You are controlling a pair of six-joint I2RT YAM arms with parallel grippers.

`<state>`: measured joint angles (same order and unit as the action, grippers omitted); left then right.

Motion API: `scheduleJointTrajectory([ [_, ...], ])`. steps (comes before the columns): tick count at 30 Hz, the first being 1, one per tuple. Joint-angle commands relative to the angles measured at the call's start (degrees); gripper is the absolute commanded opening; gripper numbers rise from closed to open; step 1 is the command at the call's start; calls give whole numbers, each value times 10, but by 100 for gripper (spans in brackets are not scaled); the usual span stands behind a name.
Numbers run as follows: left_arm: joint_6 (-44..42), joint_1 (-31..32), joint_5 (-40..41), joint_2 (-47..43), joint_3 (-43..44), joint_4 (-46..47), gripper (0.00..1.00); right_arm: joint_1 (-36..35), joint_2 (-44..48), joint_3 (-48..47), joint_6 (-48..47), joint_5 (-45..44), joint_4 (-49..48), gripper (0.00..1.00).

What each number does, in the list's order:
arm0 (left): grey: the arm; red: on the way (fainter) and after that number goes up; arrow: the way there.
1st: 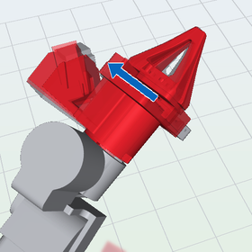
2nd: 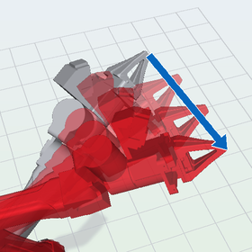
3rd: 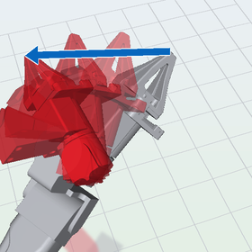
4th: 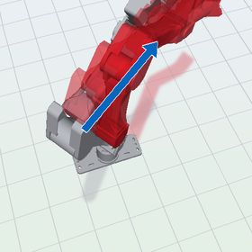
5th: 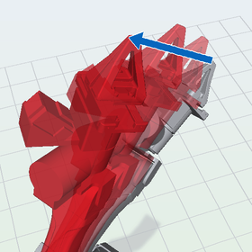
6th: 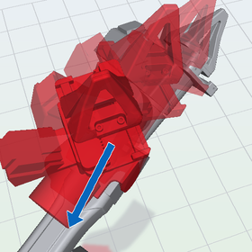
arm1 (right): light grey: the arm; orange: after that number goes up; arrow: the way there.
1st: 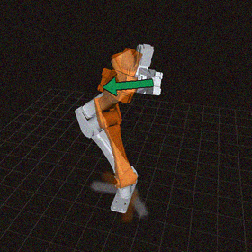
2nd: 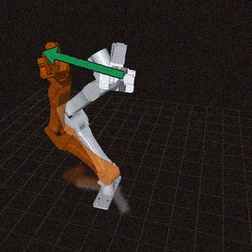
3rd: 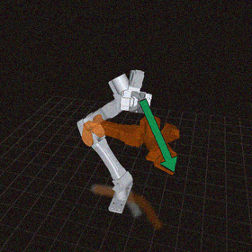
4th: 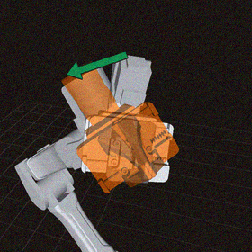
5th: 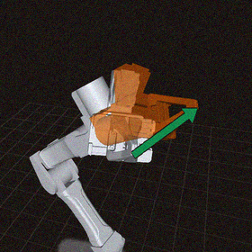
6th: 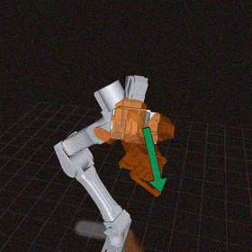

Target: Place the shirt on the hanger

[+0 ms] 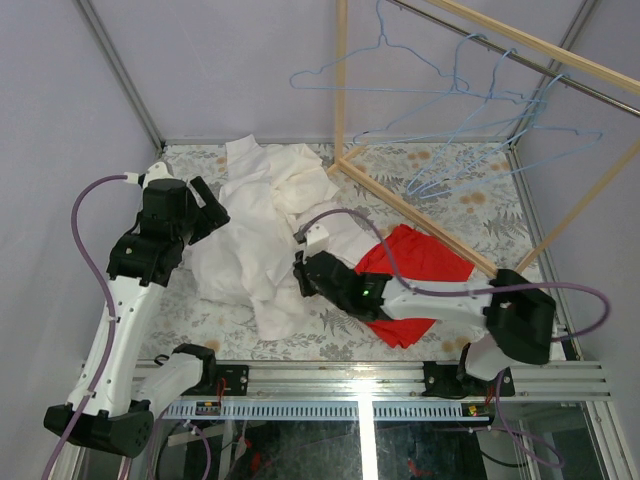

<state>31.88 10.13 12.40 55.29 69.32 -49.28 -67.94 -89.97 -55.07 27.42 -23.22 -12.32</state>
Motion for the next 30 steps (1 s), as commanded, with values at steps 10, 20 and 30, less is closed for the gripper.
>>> scheduleJointTrajectory([
  [10,21,-2,10,-81,-8,80,83,-2,200,-340,-309,-59,128,0],
  [20,24,-3,-10,-79,-22,90,84,-2,175,-593,-363,27,229,0],
  [30,-8,-3,-120,16,-43,127,91,-2,381,-309,-259,-132,288,0],
])
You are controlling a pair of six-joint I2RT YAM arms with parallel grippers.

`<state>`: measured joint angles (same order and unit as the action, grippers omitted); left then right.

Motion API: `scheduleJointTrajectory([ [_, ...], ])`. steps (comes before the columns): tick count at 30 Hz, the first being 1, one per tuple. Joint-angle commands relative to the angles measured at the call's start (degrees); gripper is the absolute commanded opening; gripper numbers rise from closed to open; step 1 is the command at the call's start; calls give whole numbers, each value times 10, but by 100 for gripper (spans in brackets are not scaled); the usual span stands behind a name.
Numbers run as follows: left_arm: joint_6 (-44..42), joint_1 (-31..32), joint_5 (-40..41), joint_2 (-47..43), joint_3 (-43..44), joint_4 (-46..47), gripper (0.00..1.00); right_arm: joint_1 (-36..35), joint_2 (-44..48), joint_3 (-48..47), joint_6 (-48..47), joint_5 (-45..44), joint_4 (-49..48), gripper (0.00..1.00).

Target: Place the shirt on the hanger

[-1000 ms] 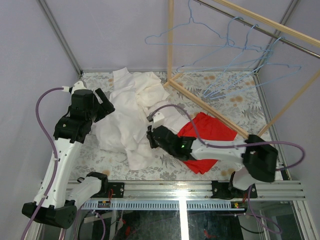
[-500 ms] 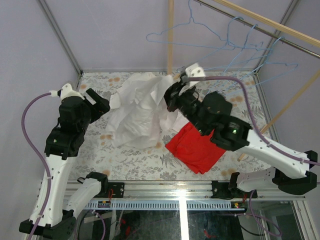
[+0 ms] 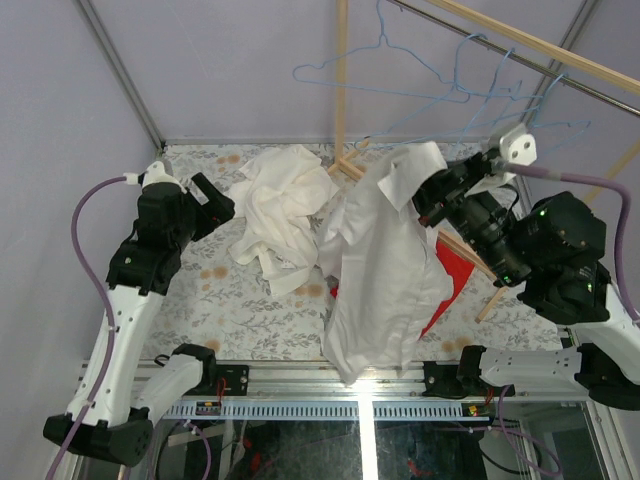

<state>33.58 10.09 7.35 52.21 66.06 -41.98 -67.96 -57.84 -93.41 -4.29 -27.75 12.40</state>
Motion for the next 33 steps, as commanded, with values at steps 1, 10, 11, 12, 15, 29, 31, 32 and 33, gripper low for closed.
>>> scheduleJointTrajectory([
  [1,-31,-2,-84,65,-10,60,94,-2,77,98,78,-98,60,0],
  [10,-48,91,24,286,80,75,100,-2,154,271,275,-83,206,0],
  [11,-46,93,32,319,97,74,100,-2,161,286,288,-77,201,0],
  [12,-46,95,46,349,115,74,100,-2,167,302,300,-70,192,0],
  [15,-52,102,69,441,167,80,100,-2,176,334,311,-58,172,0],
  [29,-74,108,203,697,316,8,100,-2,164,376,300,-27,166,0],
  [31,-66,95,179,718,313,12,99,-2,166,381,301,-26,162,0],
  [32,-59,87,166,723,306,17,96,-2,167,382,302,-25,161,0],
  [33,-50,76,151,723,294,25,93,-2,169,383,303,-24,160,0],
])
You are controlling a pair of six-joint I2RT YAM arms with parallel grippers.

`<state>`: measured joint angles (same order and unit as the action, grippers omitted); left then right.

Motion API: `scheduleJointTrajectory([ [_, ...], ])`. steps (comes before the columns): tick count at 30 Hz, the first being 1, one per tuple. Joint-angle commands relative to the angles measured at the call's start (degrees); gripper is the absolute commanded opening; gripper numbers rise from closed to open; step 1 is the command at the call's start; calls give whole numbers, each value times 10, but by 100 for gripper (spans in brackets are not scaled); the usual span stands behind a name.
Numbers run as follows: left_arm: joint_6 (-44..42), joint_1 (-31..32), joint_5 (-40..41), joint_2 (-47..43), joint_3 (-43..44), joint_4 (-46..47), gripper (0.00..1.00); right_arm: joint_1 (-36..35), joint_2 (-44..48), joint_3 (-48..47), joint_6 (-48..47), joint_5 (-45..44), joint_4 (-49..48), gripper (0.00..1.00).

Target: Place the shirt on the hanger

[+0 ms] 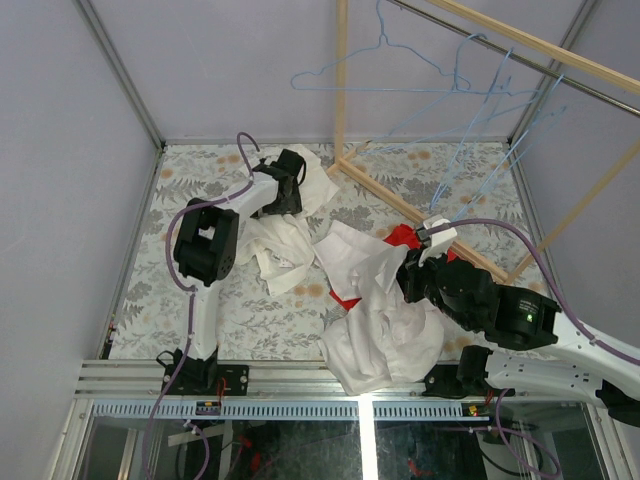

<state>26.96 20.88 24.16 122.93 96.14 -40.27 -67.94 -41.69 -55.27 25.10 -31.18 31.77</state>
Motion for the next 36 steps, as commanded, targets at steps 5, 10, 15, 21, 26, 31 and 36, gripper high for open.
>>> scheduleJointTrajectory([
  [5,67,-100,-86,-28,-95,58,49,-2,22,10,12,2,-36,0],
  [10,113,-174,-93,-166,-207,101,0,-2,30,17,11,-10,-34,0],
  [15,145,-198,-13,-399,-305,75,0,-2,22,18,4,-16,-35,0],
  [21,171,-237,91,-673,-344,-39,0,-2,13,19,-3,-16,-43,0],
  [26,166,-247,189,-785,-287,-131,0,-2,0,18,-10,-7,-52,0],
  [31,155,-247,249,-814,-224,-170,0,-2,-24,10,-18,16,-59,0],
  [36,119,-247,259,-798,-227,-154,27,-2,-37,9,-16,30,-68,1],
])
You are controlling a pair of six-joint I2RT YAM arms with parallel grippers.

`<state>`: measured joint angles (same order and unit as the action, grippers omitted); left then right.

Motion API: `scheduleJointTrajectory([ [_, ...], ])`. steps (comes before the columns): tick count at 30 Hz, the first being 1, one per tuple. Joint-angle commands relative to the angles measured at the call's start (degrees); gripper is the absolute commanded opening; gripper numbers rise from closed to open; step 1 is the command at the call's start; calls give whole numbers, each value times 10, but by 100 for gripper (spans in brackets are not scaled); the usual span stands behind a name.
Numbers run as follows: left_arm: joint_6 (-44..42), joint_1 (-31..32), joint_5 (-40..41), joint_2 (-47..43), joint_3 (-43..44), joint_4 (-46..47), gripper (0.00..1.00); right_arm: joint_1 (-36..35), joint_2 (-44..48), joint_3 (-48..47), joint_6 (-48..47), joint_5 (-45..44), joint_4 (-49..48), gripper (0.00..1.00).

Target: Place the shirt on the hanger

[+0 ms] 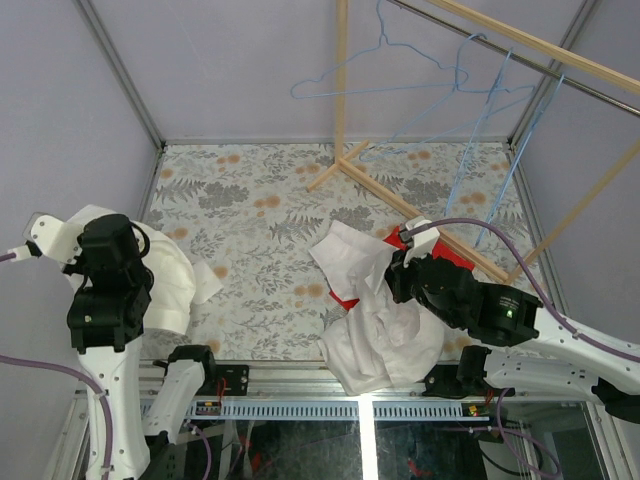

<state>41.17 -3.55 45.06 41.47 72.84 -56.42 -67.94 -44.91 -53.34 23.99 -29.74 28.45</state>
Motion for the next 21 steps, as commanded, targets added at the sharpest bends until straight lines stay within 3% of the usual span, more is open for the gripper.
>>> scheduleJointTrajectory([
  [1,-37,-3,37,25,2,20,42,-2,-3,-10,-3,15,-34,1],
  [3,-44,-3,5,50,-2,24,64,-2,3,-6,1,11,-34,1],
  [5,-39,-2,-25,74,-9,21,80,-2,9,-5,2,7,-33,1],
  [8,-28,-3,-56,87,-22,26,94,-2,10,-19,-4,-6,-18,1],
  [11,-51,-2,-101,83,-29,55,100,-2,10,-55,-27,-26,-5,1],
  [14,-87,-3,-175,89,-30,83,100,-2,-2,-120,-77,-36,-10,1],
  [21,-151,-3,-373,75,-50,169,100,-2,-113,-388,-211,-22,-3,0],
])
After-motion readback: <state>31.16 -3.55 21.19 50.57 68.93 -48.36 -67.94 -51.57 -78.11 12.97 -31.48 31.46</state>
